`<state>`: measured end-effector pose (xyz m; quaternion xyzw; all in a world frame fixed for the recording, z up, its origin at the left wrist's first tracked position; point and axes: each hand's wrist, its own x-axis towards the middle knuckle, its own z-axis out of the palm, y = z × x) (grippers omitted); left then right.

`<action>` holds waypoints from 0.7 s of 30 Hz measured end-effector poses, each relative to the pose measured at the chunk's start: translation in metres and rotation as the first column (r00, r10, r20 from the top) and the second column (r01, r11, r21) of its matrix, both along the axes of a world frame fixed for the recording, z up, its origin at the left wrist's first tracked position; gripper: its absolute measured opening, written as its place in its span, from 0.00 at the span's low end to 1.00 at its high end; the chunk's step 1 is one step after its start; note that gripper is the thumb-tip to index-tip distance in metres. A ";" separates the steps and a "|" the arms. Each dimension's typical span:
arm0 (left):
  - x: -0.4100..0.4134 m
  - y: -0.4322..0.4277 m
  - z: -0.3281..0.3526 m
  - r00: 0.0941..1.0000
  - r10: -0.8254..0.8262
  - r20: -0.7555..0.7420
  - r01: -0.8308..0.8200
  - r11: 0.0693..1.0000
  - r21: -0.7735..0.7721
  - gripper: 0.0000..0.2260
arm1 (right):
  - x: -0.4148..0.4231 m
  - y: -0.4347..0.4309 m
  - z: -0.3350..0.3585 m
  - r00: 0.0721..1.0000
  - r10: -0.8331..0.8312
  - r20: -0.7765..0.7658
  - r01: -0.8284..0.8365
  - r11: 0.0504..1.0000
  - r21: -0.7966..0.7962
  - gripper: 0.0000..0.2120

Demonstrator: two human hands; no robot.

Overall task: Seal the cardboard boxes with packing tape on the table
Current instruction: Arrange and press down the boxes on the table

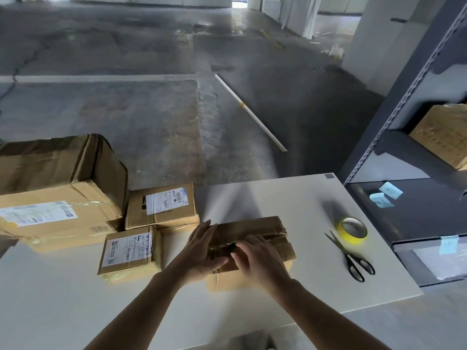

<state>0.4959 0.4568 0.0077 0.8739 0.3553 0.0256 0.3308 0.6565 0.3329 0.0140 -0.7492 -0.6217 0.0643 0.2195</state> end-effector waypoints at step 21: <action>-0.008 0.006 -0.004 0.997 0.042 0.067 -0.043 0.999 0.006 0.50 | -0.021 0.011 -0.008 0.961 -0.175 -0.217 0.128 0.969 -0.213 0.20</action>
